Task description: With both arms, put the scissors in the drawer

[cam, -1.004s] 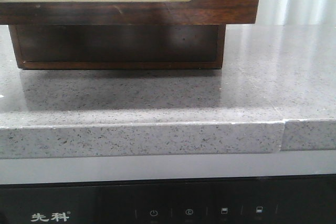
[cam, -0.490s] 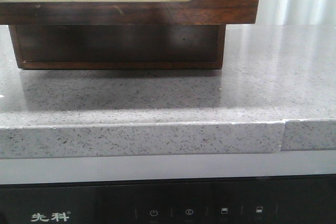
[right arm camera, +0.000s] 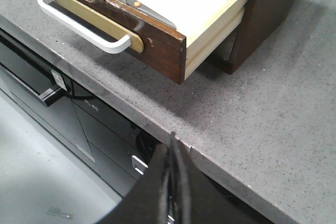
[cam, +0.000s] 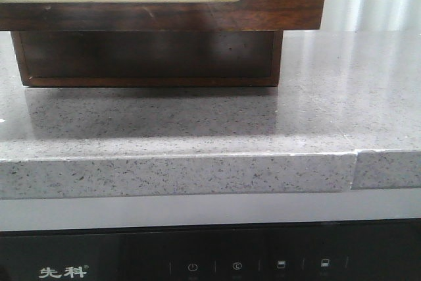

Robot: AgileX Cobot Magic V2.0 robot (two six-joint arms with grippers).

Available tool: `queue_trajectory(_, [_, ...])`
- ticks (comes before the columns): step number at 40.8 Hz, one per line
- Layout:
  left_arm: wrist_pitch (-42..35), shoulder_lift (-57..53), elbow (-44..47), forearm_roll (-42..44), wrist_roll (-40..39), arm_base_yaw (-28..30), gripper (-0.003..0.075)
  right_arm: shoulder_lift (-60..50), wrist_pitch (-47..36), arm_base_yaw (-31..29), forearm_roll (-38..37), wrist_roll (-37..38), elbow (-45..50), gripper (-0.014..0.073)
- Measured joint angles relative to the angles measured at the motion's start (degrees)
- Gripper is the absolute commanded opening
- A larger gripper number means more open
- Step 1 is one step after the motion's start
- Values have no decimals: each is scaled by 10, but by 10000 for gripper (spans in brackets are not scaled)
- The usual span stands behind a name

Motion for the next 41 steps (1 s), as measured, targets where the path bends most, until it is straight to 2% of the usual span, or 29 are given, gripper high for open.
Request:
queue_trajectory(28, [0, 0, 0, 0, 0, 0, -20, -5, -4, -3, -1, 0, 7, -68])
queue_trajectory(33, [0, 0, 0, 0, 0, 0, -20, -33, -44, -51, -6, 0, 44, -68])
queue_trajectory(41, [0, 0, 0, 0, 0, 0, -20, -116, -184, -193, -32, 0, 172, -68])
